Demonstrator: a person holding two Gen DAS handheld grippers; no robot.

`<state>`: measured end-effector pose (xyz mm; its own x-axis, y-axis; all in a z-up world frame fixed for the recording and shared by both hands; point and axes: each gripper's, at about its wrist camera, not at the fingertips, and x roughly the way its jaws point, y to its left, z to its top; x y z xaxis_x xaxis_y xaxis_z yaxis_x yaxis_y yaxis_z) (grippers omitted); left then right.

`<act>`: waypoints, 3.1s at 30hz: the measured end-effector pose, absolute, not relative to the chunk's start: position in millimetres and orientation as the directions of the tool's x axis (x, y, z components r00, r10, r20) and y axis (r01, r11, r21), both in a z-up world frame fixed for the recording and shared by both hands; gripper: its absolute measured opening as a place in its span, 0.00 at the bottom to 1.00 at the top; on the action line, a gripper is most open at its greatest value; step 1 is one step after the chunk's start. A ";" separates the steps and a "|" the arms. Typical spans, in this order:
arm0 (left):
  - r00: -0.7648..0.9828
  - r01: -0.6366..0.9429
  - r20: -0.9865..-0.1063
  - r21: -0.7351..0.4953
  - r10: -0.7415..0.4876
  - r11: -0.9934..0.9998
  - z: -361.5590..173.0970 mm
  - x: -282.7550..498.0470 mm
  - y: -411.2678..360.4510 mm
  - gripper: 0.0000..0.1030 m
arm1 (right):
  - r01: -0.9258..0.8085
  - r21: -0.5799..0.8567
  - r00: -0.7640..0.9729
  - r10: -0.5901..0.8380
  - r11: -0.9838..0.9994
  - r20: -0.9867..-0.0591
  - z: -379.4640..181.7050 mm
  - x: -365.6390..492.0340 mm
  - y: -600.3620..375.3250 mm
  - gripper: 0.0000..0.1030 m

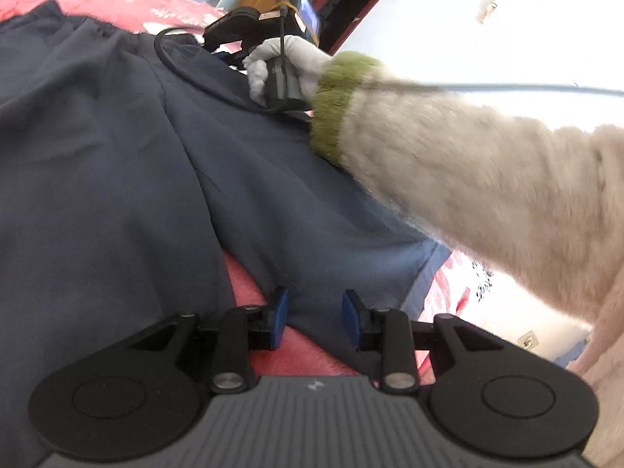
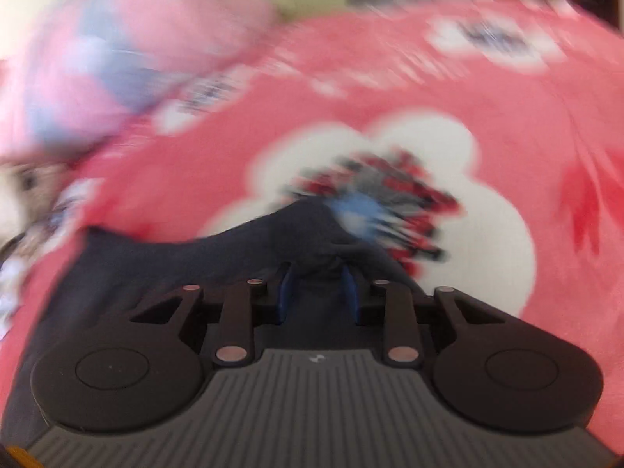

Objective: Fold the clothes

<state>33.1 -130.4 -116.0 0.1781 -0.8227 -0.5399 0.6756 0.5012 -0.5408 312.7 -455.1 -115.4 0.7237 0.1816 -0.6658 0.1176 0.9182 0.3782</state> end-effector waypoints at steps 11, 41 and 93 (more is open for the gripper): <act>0.309 0.708 -0.499 -0.448 -0.810 0.546 -52.9 -15.0 -82.3 0.49 | 0.067 0.618 0.804 0.324 0.783 -0.498 2.7 214.0 -483.5 0.21; 0.628 0.241 -0.670 -0.315 -0.395 0.918 -97.9 10.4 114.5 0.35 | -0.173 0.501 0.424 0.523 0.848 -0.739 -29.7 197.1 -144.6 0.44; 0.277 0.876 -0.249 -0.332 -0.928 0.350 -61.1 18.9 -244.9 0.04 | -0.083 0.329 0.734 0.281 0.941 -0.618 -7.8 272.6 -464.6 0.00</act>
